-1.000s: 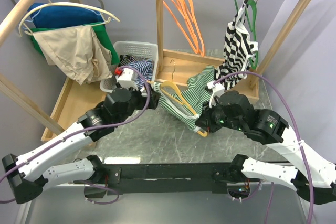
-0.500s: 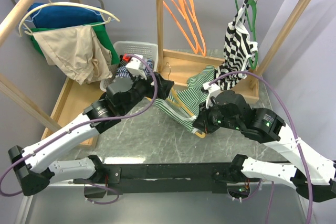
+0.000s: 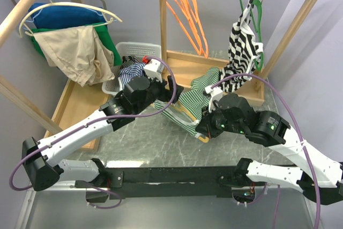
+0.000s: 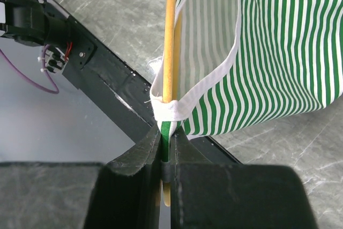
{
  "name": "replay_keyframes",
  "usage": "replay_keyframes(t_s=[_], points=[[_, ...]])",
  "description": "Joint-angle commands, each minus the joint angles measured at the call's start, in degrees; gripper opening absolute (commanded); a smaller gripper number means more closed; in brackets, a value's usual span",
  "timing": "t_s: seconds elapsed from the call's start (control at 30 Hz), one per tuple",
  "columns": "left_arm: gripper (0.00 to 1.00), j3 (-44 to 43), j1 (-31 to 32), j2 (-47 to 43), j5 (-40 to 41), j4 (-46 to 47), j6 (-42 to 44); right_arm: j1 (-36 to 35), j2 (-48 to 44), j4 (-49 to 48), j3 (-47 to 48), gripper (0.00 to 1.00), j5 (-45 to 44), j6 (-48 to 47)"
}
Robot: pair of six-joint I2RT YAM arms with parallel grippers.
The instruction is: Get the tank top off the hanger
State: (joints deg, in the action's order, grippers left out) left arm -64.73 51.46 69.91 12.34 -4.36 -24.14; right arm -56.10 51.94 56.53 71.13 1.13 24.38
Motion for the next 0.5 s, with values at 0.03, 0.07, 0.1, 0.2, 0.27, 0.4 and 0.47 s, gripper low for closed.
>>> replay_keyframes(t_s=[0.03,0.07,0.1,0.2,0.27,0.4,0.47], points=[[0.74,-2.33,-0.05,-1.79,1.02,2.78,1.55,-0.68,-0.35,-5.56,1.9,0.0,0.46,-0.48],[0.67,-2.42,-0.05,-1.79,1.02,2.78,1.47,-0.68,-0.26,-5.47,1.99,0.0,0.54,-0.56],[0.63,-2.42,-0.13,-1.71,0.76,2.6,1.47,-0.68,-0.26,-5.47,2.08,0.0,0.46,-0.56],[0.53,-2.25,-0.05,-1.62,0.67,2.34,1.12,-0.68,-0.35,-5.56,1.99,0.0,0.11,-0.65],[0.49,-1.81,-0.13,-1.88,0.76,2.69,0.85,-0.77,-0.44,-5.29,2.08,0.0,0.02,-0.56],[0.35,-1.89,-0.13,-2.49,1.2,2.43,0.94,-0.77,-0.53,-5.29,1.82,0.0,-0.42,-0.39],[0.19,-2.15,-0.13,-2.67,1.46,2.34,1.2,-0.86,-0.44,-5.12,1.82,0.0,-0.86,-0.21]])
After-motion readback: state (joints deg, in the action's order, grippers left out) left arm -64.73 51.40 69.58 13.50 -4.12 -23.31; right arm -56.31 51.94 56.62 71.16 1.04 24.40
